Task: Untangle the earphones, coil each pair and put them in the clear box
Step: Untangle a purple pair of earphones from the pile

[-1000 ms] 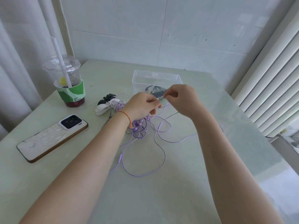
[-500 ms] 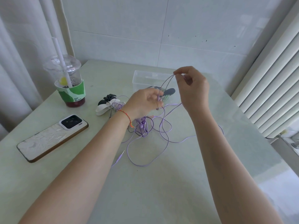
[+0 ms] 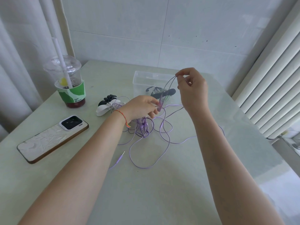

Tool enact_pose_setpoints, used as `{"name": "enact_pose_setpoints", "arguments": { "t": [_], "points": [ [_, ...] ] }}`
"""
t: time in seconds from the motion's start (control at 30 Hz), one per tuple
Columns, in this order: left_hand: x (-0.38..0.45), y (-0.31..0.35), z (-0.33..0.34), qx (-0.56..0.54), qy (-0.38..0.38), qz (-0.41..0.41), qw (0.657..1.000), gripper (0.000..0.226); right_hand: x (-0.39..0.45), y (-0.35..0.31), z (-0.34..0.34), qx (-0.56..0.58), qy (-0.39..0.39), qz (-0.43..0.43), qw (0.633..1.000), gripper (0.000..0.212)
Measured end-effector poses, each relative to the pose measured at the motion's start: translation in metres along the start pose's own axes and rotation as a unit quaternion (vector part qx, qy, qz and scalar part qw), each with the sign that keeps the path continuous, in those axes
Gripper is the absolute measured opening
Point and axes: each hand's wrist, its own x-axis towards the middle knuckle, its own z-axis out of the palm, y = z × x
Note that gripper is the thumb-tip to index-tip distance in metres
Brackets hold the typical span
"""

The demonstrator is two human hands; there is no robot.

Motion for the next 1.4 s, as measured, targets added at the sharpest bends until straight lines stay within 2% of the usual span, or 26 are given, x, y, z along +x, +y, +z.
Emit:
{"name": "enact_pose_setpoints", "arguments": {
  "t": [0.17,0.27,0.47,0.63,0.67,0.73,0.8,0.87,0.93,1.0,1.1,1.3,1.4],
  "points": [
    [-0.002,-0.001,-0.002,0.004,0.049,0.015,0.999,0.023,0.001,0.002,0.000,0.002,0.003,0.013,1.000,0.017],
    [-0.001,-0.002,-0.002,0.003,0.050,0.026,0.998,0.014,0.000,0.001,0.000,0.007,-0.006,0.014,1.000,0.018],
    [0.003,-0.009,0.001,0.066,0.059,0.013,0.996,0.013,-0.005,-0.013,-0.002,0.085,-0.126,0.007,0.988,0.011],
    [0.011,-0.010,0.003,0.095,0.132,-0.003,0.987,0.025,-0.002,-0.015,-0.003,0.099,-0.090,-0.002,0.991,0.013],
    [0.012,-0.008,0.002,0.066,0.166,0.008,0.984,0.029,-0.002,-0.014,-0.004,0.095,-0.093,-0.003,0.991,0.013],
    [0.008,0.002,0.000,-0.096,0.196,0.036,0.975,0.032,-0.002,-0.014,-0.005,0.074,-0.116,-0.004,0.991,0.013],
    [0.001,0.014,-0.005,-0.286,0.122,0.066,0.948,0.028,-0.004,-0.014,-0.004,0.052,-0.150,-0.002,0.987,0.012],
    [-0.004,0.021,-0.006,-0.388,0.015,0.067,0.919,0.032,-0.005,-0.012,-0.002,0.036,-0.166,-0.002,0.985,0.011],
    [-0.006,0.021,-0.004,-0.377,-0.039,0.056,0.924,0.035,-0.005,-0.009,0.001,0.023,-0.160,-0.004,0.987,0.011],
    [-0.006,0.020,-0.001,-0.331,-0.046,0.044,0.941,0.035,-0.004,-0.006,0.003,0.013,-0.144,-0.002,0.990,0.012],
    [-0.007,0.018,-0.001,-0.308,-0.058,0.032,0.949,0.033,-0.001,-0.002,0.003,-0.002,-0.098,0.010,0.995,0.013],
    [-0.011,0.016,-0.003,-0.304,-0.120,0.033,0.944,0.029,-0.001,0.007,0.006,-0.018,-0.062,0.038,0.997,0.014],
    [-0.014,0.018,-0.002,-0.349,-0.134,0.061,0.926,0.025,0.000,0.010,0.005,-0.040,-0.061,0.049,0.996,0.014]
  ]
}}
